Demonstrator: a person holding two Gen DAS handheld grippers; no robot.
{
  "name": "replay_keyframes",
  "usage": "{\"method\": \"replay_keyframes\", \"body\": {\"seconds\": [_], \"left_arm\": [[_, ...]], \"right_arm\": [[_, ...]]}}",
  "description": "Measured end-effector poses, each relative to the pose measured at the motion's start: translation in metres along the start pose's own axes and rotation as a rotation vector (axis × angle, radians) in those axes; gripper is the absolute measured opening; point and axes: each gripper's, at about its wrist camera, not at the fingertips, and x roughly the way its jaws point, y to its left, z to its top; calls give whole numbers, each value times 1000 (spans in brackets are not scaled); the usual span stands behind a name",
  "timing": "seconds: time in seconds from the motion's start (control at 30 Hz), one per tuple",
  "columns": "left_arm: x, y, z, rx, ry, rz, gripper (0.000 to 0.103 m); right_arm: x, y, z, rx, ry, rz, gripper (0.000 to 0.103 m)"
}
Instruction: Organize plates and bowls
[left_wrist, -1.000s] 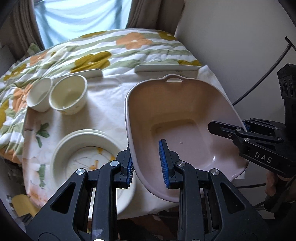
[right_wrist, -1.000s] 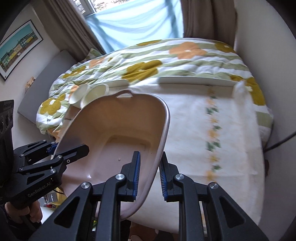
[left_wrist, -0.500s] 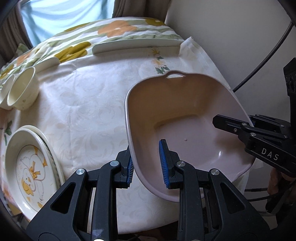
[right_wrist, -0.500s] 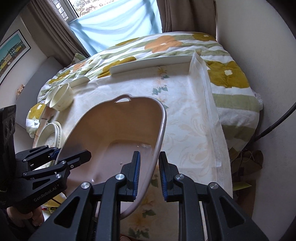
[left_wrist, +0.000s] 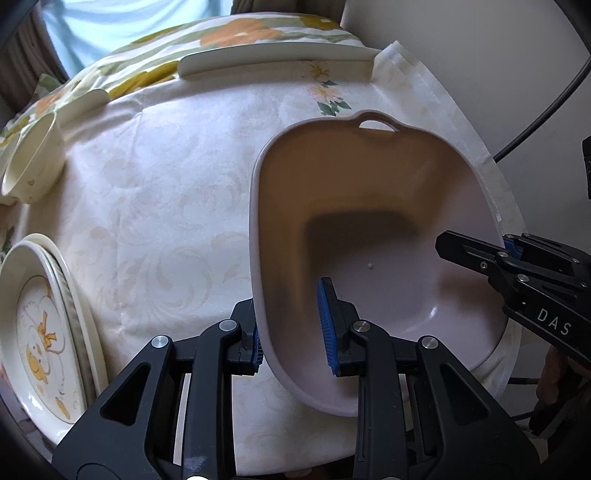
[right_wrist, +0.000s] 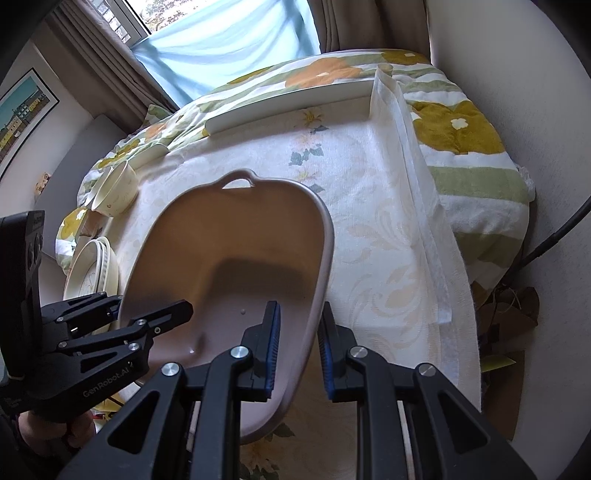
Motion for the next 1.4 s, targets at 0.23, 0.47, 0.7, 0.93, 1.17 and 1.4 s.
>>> {"method": "replay_keyframes", "body": {"seconds": [0.23, 0.47, 0.7, 0.93, 1.17, 1.4], "left_arm": [[6, -4, 4, 21, 35, 34, 23], [6, -1, 3, 18, 37, 20, 23], [0, 6, 4, -14, 40, -68, 23], [-28, 11, 6, -14, -3, -58, 24], [-81, 26, 8, -23, -116, -69, 83], [-159, 74, 20, -40, -254, -8, 84]], "right_arm": [[0, 0, 0, -4, 6, 8, 18], [1, 1, 2, -18, 20, 10, 18], [-10, 7, 4, -27, -7, -20, 40], [-47, 9, 11, -3, -80, 4, 56], [-95, 53, 38, -93, -184, 42, 56], [-116, 116, 68, -113, -243, 145, 74]]}}
